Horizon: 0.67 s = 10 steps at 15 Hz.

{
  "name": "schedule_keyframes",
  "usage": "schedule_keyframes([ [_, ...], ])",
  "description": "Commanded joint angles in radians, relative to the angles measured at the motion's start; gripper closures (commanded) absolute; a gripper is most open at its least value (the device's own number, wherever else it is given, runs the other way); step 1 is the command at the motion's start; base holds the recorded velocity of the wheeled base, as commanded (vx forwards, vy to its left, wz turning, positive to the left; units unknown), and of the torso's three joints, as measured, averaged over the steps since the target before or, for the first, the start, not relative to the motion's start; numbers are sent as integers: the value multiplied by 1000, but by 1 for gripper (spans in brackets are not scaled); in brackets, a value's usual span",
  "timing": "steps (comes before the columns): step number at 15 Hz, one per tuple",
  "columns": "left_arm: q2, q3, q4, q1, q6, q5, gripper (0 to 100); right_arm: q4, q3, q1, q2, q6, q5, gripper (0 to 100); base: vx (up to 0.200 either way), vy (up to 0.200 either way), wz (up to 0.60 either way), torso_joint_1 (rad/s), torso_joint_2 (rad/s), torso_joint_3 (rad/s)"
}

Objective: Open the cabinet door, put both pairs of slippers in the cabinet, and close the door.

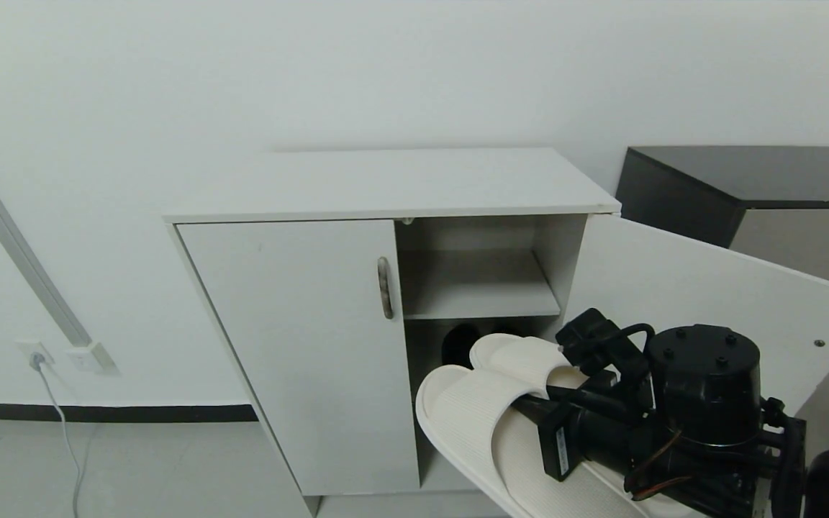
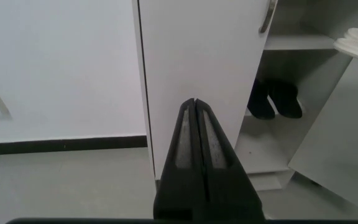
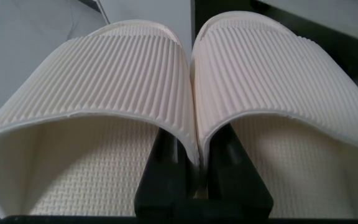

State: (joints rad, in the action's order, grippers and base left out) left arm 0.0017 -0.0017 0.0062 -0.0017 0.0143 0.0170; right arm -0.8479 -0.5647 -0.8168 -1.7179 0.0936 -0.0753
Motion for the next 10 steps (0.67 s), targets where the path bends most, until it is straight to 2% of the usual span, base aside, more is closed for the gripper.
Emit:
schedule_keyframes([
  [1,0,0,0,0,1,0,100,0,0,-1,-3,0,0,100,0,0,0,-124,456,339],
  [6,0,0,0,0,1,0,100,-3,3,-1,-5,0,2,100,0,0,0,-111,456,352],
  [10,0,0,0,0,1,0,100,-5,14,-1,-5,0,5,100,0,0,0,-45,443,393],
])
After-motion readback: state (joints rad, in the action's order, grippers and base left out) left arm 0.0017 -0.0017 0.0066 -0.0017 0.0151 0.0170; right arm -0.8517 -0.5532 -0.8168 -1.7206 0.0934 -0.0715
